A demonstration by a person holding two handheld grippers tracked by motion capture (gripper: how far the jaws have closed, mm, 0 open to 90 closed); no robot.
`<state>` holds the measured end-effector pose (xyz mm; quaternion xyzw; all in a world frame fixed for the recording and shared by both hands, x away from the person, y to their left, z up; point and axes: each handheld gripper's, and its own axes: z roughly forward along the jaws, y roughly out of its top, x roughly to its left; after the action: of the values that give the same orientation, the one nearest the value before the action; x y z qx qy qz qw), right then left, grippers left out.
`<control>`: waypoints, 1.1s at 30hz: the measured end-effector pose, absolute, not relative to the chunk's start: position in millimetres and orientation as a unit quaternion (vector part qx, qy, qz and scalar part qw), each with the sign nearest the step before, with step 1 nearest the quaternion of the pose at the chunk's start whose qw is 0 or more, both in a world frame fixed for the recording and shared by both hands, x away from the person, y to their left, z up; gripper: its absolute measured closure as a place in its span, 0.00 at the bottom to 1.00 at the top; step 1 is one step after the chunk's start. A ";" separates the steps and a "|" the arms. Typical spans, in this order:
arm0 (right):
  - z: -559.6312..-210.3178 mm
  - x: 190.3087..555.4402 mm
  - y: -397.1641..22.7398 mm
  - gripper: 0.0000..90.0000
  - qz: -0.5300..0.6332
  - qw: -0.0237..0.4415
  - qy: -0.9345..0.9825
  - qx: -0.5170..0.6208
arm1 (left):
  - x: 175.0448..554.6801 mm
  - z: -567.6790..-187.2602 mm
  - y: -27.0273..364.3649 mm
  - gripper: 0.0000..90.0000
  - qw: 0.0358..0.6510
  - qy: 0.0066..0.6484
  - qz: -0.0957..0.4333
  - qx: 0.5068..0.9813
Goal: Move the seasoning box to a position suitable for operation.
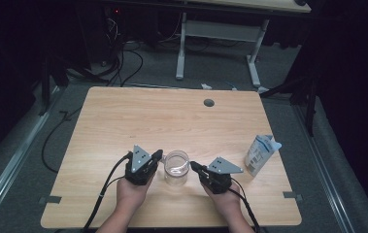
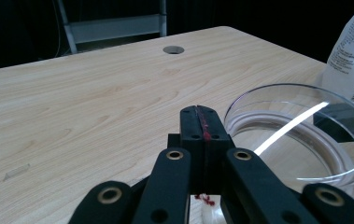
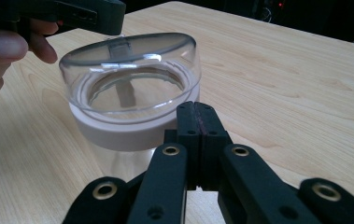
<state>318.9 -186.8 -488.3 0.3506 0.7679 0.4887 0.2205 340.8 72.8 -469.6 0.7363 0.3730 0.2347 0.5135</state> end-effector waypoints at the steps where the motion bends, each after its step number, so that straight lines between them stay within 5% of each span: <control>1: -488.3 318.9 -186.8 1.00 0.489 0.220 0.768 0.351 | 340.8 -469.6 72.8 1.00 0.513 0.373 0.235 0.736; 17: -481.3 314.6 -184.1 1.00 0.505 0.215 0.765 0.337 | 338.4 -469.6 75.5 1.00 0.516 0.376 0.236 0.733; 33: -459.1 309.9 -160.3 1.00 0.521 0.217 0.762 0.318 | 295.1 -484.2 97.3 0.95 0.541 0.374 0.195 0.728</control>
<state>309.9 -160.3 -459.1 0.3184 0.7617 0.5208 0.2174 295.1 97.3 -484.2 0.7278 0.3740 0.1954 0.5407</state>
